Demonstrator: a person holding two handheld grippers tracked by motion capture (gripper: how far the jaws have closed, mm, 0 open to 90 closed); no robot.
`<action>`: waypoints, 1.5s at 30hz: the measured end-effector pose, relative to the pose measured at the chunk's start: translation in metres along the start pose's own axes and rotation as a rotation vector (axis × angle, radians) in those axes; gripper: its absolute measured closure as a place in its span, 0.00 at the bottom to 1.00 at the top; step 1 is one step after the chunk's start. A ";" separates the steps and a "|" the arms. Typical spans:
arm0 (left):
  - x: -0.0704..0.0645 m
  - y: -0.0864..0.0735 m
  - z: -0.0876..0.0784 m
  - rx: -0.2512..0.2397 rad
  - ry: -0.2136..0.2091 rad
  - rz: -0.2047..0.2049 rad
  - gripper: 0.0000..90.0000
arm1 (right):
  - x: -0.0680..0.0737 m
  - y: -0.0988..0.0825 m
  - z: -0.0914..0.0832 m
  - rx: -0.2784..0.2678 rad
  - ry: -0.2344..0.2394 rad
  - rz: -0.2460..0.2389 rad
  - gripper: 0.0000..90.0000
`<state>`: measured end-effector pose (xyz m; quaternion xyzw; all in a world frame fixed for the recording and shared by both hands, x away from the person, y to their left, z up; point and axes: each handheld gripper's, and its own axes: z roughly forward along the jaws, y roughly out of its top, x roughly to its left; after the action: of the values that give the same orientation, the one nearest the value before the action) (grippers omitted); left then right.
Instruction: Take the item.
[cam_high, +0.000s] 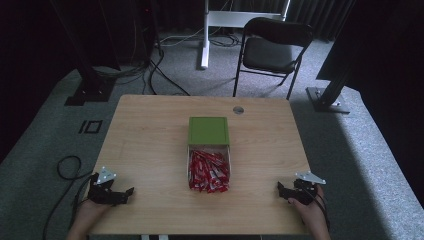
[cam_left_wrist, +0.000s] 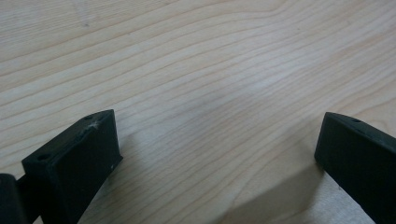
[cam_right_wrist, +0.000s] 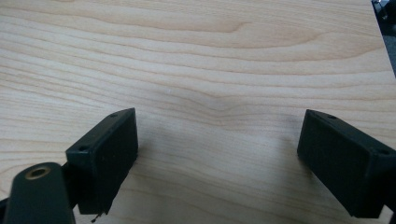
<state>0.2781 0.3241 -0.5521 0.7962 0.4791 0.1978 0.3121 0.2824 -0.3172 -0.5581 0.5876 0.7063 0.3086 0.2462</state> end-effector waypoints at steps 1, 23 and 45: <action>0.000 0.000 0.000 0.000 -0.002 0.003 0.01 | 0.000 0.000 0.000 0.000 0.000 0.000 0.13; -0.001 -0.001 0.000 -0.001 -0.008 0.008 0.01 | 0.000 0.000 0.000 0.000 0.000 -0.001 0.13; -0.001 -0.001 0.000 -0.001 -0.008 0.008 0.01 | 0.002 0.007 -0.001 0.003 0.016 0.008 0.15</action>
<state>0.2771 0.3240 -0.5523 0.7987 0.4747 0.1961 0.3135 0.2864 -0.3144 -0.5525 0.5882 0.7065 0.3130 0.2386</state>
